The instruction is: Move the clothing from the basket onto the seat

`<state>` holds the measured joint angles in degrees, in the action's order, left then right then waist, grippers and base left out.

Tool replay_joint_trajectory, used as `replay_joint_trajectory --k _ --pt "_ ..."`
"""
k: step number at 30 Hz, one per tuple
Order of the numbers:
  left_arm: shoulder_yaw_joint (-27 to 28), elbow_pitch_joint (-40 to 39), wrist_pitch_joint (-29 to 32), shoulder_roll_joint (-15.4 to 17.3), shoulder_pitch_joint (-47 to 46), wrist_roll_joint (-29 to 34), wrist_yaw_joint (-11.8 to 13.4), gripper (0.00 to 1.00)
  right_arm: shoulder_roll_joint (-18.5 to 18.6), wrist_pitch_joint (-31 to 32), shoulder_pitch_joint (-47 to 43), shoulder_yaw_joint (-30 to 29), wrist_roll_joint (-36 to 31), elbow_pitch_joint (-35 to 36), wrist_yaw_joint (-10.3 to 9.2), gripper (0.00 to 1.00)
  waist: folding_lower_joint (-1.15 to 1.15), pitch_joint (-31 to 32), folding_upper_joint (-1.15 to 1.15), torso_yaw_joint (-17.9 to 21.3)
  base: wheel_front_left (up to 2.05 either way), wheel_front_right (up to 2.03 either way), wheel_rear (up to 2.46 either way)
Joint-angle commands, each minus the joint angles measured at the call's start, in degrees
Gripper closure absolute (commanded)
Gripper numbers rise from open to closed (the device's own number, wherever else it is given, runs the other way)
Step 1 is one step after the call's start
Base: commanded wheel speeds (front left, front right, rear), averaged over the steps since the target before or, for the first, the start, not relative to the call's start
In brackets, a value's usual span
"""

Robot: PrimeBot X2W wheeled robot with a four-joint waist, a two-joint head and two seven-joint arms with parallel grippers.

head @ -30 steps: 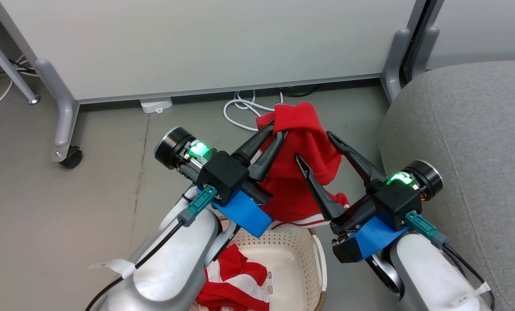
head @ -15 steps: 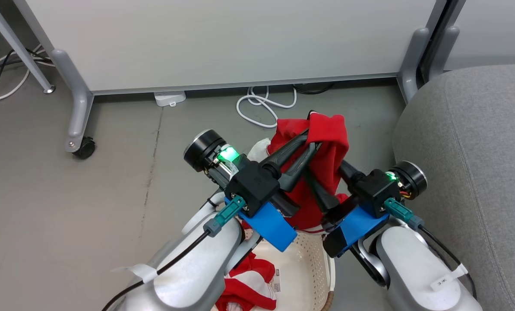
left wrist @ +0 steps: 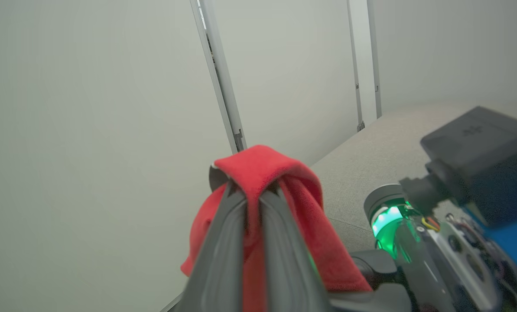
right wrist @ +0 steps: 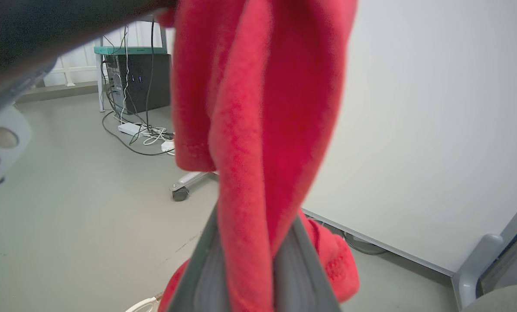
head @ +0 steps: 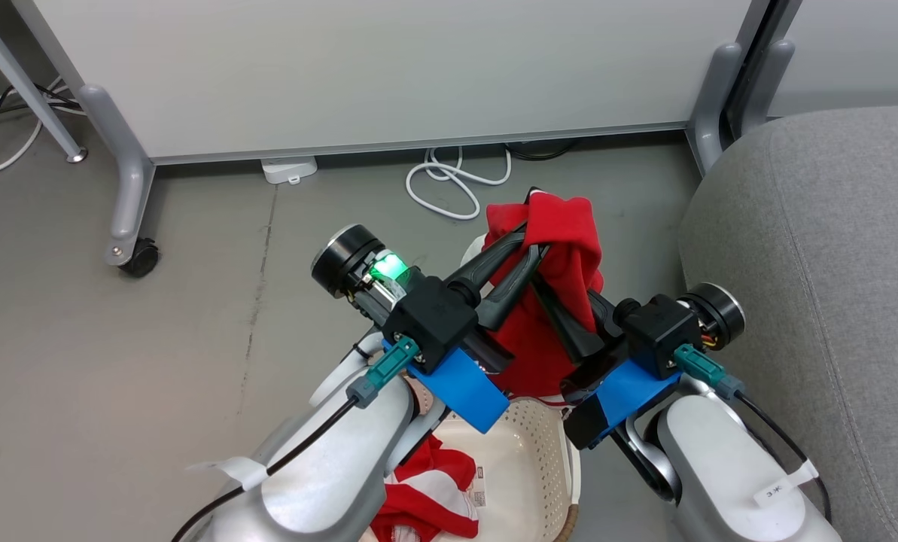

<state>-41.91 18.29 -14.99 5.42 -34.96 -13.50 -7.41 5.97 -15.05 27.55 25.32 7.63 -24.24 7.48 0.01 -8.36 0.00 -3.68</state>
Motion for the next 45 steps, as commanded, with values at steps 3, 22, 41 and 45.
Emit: replay_joint_trajectory --k 3,22,41,45 --pt "0.6 0.6 -0.3 0.4 -0.2 0.2 -0.1 0.68 0.0 -0.2 -0.5 -0.4 0.3 0.5 0.03 1.0 -0.01 -0.1 0.0 -0.1 0.0 0.0 0.0" --pt "1.4 1.2 -0.2 1.1 2.6 1.3 0.0 0.0 -0.3 -0.2 -2.6 -7.3 -0.5 2.6 0.03 1.0 -0.01 -1.4 0.0 2.5 0.0 0.0 0.0" --pt "-0.6 0.5 -0.2 2.5 1.4 1.4 -0.1 0.0 -0.5 -0.2 -5.0 -14.8 -1.7 7.6 0.03 1.0 -0.01 -5.7 0.0 14.9 0.0 0.0 0.0" --pt "-1.4 0.5 -0.2 2.7 0.9 1.3 -0.1 0.0 -0.8 -0.2 -5.8 -16.4 -2.0 8.5 0.03 1.0 -0.01 -6.5 0.0 16.7 0.0 0.0 0.0"
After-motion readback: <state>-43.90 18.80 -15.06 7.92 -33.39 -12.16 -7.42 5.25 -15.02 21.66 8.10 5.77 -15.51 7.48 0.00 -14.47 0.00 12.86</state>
